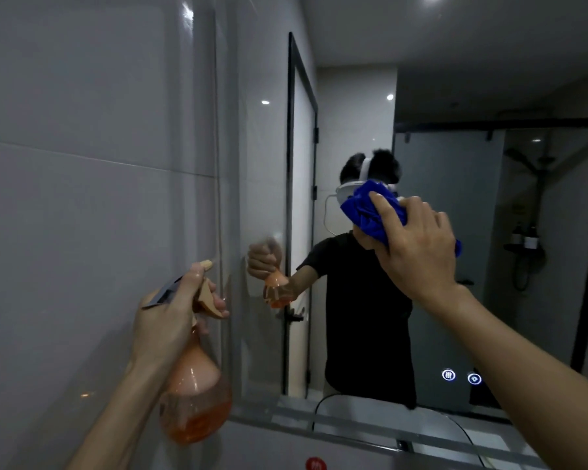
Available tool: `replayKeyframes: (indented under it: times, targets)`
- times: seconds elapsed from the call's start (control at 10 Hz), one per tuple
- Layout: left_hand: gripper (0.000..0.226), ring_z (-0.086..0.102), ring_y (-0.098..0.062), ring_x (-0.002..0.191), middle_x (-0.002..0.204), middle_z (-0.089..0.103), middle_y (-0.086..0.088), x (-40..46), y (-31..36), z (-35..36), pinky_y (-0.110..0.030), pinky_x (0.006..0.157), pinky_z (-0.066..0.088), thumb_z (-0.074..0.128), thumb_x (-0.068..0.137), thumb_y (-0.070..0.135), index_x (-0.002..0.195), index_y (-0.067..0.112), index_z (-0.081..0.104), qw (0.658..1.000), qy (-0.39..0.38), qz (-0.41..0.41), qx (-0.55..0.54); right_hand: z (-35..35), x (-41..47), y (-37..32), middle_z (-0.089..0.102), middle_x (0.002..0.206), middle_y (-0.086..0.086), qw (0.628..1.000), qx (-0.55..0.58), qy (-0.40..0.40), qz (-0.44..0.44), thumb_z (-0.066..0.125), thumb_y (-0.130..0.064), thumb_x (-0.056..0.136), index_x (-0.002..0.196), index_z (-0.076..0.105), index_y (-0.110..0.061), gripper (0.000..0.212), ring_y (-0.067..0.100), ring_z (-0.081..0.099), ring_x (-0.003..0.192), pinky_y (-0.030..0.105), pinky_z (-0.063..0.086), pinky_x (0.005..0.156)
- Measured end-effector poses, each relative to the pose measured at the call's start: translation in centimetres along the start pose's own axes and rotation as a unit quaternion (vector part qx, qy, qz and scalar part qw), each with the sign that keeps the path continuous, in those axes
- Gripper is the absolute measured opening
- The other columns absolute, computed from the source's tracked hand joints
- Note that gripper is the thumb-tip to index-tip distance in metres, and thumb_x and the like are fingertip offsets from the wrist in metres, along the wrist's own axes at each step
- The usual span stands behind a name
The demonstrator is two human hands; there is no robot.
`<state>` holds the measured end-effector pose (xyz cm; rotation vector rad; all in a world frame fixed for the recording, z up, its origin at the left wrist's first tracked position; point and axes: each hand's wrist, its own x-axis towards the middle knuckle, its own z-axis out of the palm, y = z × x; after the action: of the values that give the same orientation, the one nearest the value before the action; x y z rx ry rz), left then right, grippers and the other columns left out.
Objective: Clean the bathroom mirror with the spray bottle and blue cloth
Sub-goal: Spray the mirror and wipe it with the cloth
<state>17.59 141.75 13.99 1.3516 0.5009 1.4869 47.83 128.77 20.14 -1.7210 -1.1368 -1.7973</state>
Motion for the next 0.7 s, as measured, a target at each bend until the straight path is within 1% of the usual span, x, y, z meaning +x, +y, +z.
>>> replayKeyframes:
  times: [0.1, 0.2, 0.3, 0.4, 0.5, 0.6, 0.7]
  targets:
    - [0.044, 0.075, -0.030, 0.065, 0.069, 0.074, -0.013, 0.0, 0.0, -0.9, -0.024, 0.041, 0.048, 0.071, 0.074, 0.065, 0.080, 0.022, 0.080, 1.000, -0.012, -0.009, -0.011, -0.5, -0.6, -0.4, 0.055, 0.109, 0.020, 1.000, -0.006, -0.012, 0.006, 0.048, -0.036, 0.097, 0.141, 0.046, -0.011, 0.051, 0.035, 0.053, 0.089, 0.044, 0.038, 0.072]
    - [0.050, 0.078, -0.027, 0.077, 0.080, 0.079, -0.011, -0.9, 0.7, -2.0, -0.032, 0.050, 0.056, 0.073, 0.070, 0.069, 0.087, 0.022, 0.080, 1.000, -0.029, -0.002, -0.002, -1.0, -0.1, -1.2, 0.056, 0.107, 0.021, 1.000, -0.007, -0.016, 0.024, 0.055, -0.034, 0.096, 0.140, 0.048, -0.008, 0.051, 0.035, 0.054, 0.087, 0.044, 0.039, 0.072]
    - [0.045, 0.075, -0.031, 0.080, 0.085, 0.077, -0.017, -1.1, 1.3, -2.2, -0.041, 0.065, 0.054, 0.063, 0.086, 0.045, 0.097, 0.003, 0.074, 0.998, -0.051, -0.005, -0.029, -1.1, 2.2, -2.7, 0.054, 0.105, 0.021, 0.999, 0.003, -0.015, 0.045, 0.058, -0.035, 0.095, 0.141, 0.045, -0.009, 0.054, 0.034, 0.052, 0.084, 0.044, 0.040, 0.071]
    - [0.037, 0.064, -0.029, 0.075, 0.086, 0.067, -0.017, -2.0, 2.0, -3.0, -0.041, 0.065, 0.045, 0.038, 0.107, 0.027, 0.086, 0.004, 0.060, 0.989, -0.134, -0.060, -0.030, -0.6, 6.2, -5.3, 0.053, 0.107, 0.020, 0.997, 0.018, -0.012, 0.069, 0.058, -0.035, 0.094, 0.140, 0.042, -0.011, 0.055, 0.034, 0.052, 0.087, 0.043, 0.041, 0.074]
    - [0.042, 0.057, -0.025, 0.070, 0.077, 0.062, -0.009, -1.2, 2.7, -2.1, -0.036, 0.063, 0.042, 0.030, 0.109, 0.026, 0.079, 0.010, 0.054, 0.980, -0.161, -0.101, -0.050, 0.5, 9.8, -9.4, 0.055, 0.109, 0.018, 0.996, 0.045, -0.021, 0.075, 0.060, -0.032, 0.091, 0.139, 0.041, -0.013, 0.055, 0.033, 0.055, 0.090, 0.045, 0.044, 0.078]
    - [0.032, 0.066, -0.031, 0.081, 0.086, 0.068, -0.018, -1.2, 3.4, -1.6, -0.042, 0.064, 0.044, 0.042, 0.100, 0.027, 0.084, 0.006, 0.061, 0.988, -0.124, -0.067, -0.062, 1.7, 10.8, -13.9, 0.055, 0.112, 0.018, 0.996, 0.067, -0.036, 0.040, 0.061, -0.033, 0.090, 0.139, 0.041, -0.013, 0.056, 0.033, 0.055, 0.094, 0.046, 0.045, 0.080]
    - [0.039, 0.073, -0.034, 0.080, 0.084, 0.073, -0.022, -0.6, 2.6, -2.2, -0.040, 0.057, 0.050, 0.046, 0.087, 0.035, 0.089, 0.001, 0.064, 0.990, -0.111, -0.039, -0.071, 3.0, 8.1, -17.9, 0.052, 0.118, 0.019, 0.996, 0.069, -0.058, -0.021, 0.070, -0.031, 0.083, 0.141, 0.040, -0.013, 0.067, 0.036, 0.052, 0.102, 0.049, 0.043, 0.083]
